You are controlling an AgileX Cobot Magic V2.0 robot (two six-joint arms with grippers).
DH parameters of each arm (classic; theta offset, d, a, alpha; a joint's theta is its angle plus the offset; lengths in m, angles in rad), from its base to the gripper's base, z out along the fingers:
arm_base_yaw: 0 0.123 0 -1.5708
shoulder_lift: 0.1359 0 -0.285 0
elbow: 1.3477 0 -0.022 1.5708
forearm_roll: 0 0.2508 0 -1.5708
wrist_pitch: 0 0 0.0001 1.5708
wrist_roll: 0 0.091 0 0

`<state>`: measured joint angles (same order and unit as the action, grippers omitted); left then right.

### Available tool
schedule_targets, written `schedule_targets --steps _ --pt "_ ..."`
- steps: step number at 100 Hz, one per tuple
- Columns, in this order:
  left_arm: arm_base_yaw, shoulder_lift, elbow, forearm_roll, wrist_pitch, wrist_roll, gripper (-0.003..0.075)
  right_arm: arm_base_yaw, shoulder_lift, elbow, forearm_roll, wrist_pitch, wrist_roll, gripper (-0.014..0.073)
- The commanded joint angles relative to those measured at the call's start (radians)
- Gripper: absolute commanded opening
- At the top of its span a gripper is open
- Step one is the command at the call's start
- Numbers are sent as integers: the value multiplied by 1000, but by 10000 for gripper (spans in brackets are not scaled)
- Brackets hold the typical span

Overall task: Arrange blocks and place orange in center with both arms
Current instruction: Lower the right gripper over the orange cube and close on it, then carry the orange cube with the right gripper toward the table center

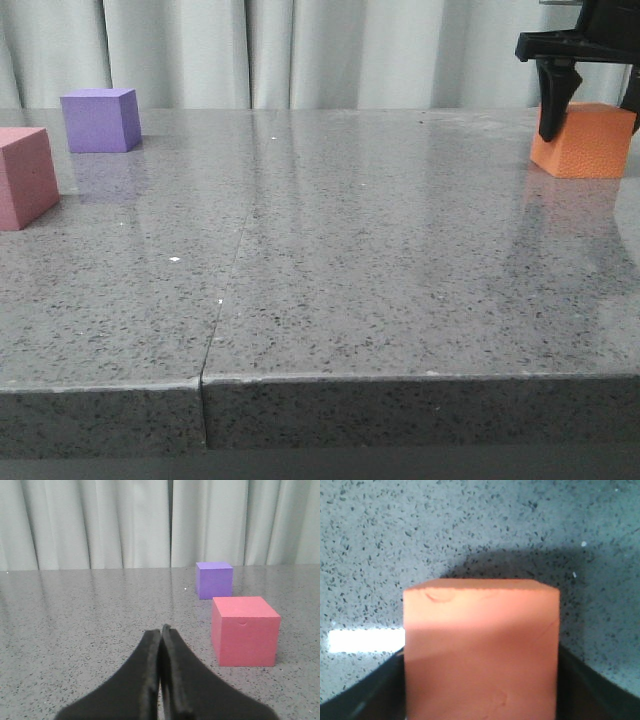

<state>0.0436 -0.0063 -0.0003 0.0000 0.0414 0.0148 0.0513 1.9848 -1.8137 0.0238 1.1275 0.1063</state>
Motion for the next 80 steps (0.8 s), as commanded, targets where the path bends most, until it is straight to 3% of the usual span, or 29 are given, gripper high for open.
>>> schedule_targets --steps 1,6,16,56,80 --pt "2 -30 42 -9 -78 2 -20 -1 -55 -33 3 -38 -10 379" --pt "2 -30 42 -9 -78 2 -20 -1 -55 -33 2 -42 -10 316" --pt "2 -30 42 -9 -78 2 -20 -1 -55 -33 2 -45 -10 274" --pt "2 -30 42 -9 -78 2 -20 23 -66 -100 97 32 7 274" --pt "2 -30 42 -9 -78 2 -20 137 -55 -220 2 149 184 274"
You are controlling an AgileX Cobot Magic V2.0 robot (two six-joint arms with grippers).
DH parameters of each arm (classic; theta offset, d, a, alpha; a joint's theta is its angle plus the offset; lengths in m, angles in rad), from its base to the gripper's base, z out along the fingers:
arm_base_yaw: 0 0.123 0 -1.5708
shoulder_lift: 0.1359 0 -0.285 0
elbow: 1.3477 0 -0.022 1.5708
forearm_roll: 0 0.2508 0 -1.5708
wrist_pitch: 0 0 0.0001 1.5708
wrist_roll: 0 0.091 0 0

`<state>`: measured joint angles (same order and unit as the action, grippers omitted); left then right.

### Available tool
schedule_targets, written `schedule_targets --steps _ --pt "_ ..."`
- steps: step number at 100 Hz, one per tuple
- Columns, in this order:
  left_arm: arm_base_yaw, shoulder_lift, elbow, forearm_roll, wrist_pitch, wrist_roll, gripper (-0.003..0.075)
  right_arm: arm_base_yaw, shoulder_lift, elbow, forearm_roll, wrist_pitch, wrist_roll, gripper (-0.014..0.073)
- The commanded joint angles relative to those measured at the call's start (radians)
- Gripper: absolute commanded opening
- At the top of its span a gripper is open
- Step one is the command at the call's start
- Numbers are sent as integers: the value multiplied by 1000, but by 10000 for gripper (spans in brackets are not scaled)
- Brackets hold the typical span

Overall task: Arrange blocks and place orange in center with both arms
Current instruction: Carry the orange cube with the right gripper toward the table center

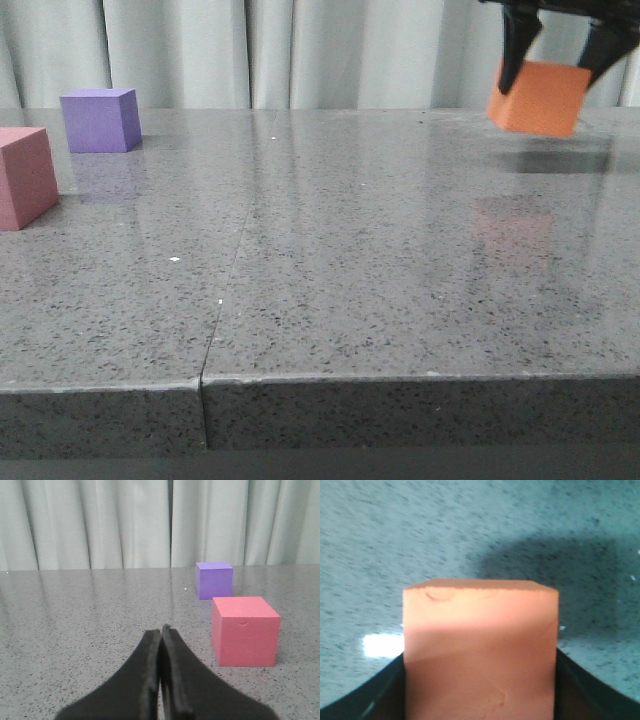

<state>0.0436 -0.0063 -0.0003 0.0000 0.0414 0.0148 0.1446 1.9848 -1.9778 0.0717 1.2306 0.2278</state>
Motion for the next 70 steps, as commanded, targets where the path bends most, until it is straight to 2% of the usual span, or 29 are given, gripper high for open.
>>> schedule_targets --steps 1,11,39,54,70 --pt "2 -30 42 -9 -78 2 -20 49 -55 -59 -51 47 66 274" --pt "2 -30 42 -9 -78 2 -20 117 -55 -71 -82 46 115 274" --pt "2 -30 42 -9 -78 2 -20 264 27 -165 -55 69 200 274" --pt "2 -30 42 -9 -78 2 -20 322 91 -243 -49 50 261 274" --pt "2 -30 42 -9 -78 2 -20 353 155 -323 -11 51 269 274"
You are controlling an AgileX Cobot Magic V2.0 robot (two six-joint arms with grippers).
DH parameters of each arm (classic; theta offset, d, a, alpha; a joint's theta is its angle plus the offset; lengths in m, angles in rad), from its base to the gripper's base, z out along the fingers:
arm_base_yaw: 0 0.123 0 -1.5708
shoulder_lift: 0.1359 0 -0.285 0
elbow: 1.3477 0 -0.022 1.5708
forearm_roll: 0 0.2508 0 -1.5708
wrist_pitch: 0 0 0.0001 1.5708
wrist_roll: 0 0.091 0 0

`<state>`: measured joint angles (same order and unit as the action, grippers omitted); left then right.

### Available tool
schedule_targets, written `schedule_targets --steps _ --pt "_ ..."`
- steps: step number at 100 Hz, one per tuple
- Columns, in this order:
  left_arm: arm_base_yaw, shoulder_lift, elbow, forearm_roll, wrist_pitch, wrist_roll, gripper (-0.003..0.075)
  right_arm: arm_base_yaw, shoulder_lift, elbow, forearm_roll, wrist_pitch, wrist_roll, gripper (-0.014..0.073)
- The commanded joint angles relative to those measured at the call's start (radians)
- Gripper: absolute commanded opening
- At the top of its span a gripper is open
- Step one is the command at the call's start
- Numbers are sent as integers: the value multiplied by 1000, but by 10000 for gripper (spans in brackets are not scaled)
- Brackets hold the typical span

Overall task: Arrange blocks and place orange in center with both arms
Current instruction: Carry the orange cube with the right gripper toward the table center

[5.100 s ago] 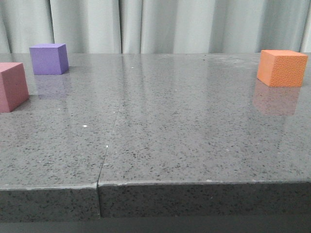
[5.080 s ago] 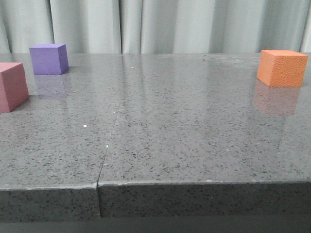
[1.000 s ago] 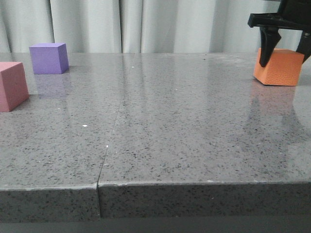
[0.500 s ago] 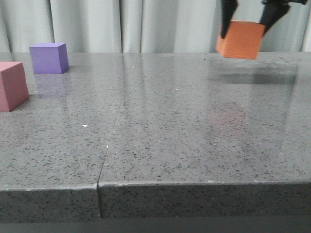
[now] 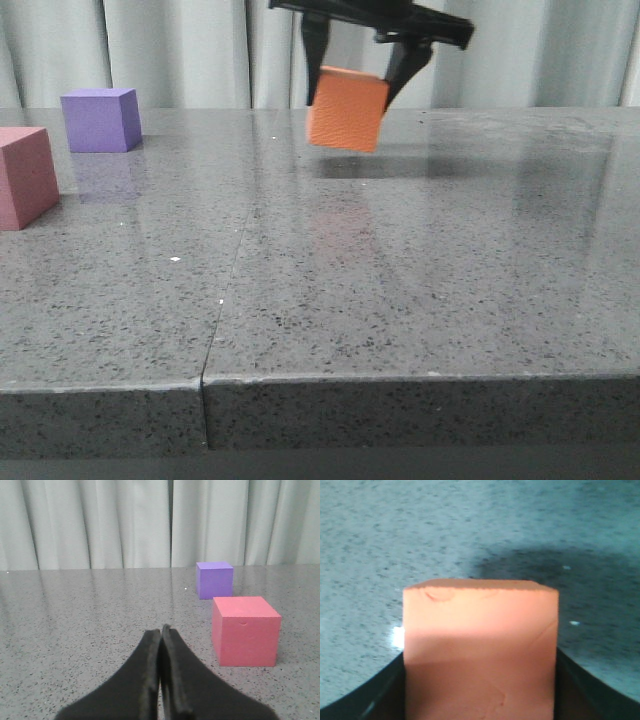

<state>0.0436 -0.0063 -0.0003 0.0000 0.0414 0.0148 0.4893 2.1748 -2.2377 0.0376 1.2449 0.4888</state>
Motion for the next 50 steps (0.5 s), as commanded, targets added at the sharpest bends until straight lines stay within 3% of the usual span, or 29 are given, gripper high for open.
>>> schedule_targets --steps 1,35,42,50 --pt "2 -30 42 -9 -78 2 -20 8 -30 -68 24 34 8 274" --pt "2 -30 42 -9 -78 2 -20 10 11 -75 111 19 8 286" --pt "2 -30 42 -9 -78 2 -20 10 11 -75 108 26 8 350" --pt "2 -30 42 -9 -78 2 -20 10 11 -75 108 26 8 500"
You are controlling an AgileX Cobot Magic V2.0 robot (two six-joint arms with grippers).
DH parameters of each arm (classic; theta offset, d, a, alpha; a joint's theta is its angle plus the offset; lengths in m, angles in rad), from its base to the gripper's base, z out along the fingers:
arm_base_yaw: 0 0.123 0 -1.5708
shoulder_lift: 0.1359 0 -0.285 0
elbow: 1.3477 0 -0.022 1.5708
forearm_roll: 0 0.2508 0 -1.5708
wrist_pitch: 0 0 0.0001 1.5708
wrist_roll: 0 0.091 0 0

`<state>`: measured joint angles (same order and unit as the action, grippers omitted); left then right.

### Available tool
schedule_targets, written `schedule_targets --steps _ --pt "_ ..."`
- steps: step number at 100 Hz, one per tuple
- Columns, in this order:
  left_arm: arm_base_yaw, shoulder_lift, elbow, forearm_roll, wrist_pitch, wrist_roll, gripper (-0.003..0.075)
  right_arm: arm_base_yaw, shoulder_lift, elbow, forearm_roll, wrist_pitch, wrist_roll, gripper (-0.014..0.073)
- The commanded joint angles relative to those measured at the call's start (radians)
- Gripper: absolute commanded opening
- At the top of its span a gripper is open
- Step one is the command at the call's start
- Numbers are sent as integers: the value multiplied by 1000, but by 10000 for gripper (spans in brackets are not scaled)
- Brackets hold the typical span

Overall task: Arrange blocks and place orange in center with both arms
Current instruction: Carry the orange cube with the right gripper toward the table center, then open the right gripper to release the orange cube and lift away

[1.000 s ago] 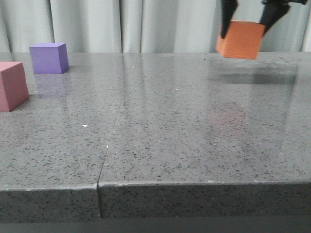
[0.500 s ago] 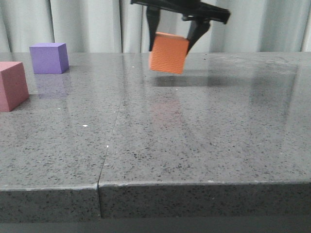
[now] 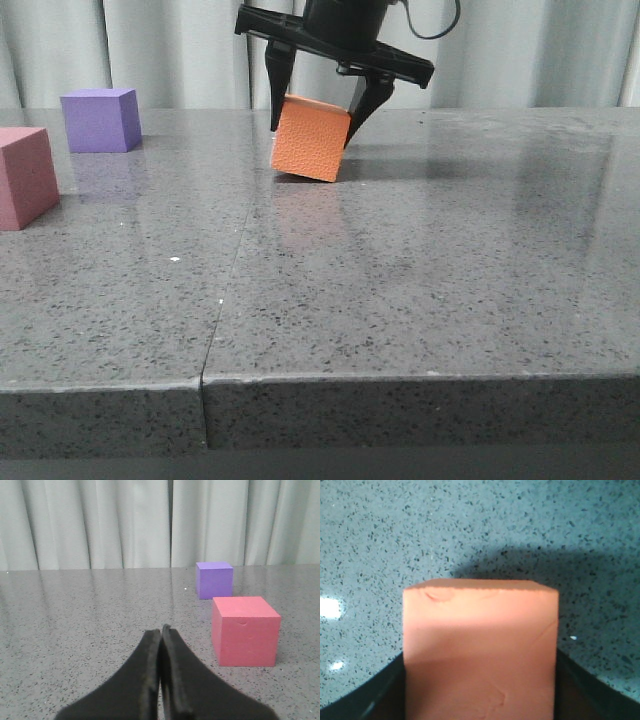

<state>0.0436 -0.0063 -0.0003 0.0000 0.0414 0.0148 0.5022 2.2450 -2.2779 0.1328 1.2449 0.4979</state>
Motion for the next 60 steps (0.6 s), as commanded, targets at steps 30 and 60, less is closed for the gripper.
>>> schedule_targets --steps 30,60 --pt "2 -30 42 -9 -78 2 -20 -3 -72 -35 14 61 -2 622" --pt "2 -30 42 -9 -78 2 -20 -3 -140 -36 14 88 -2 623"
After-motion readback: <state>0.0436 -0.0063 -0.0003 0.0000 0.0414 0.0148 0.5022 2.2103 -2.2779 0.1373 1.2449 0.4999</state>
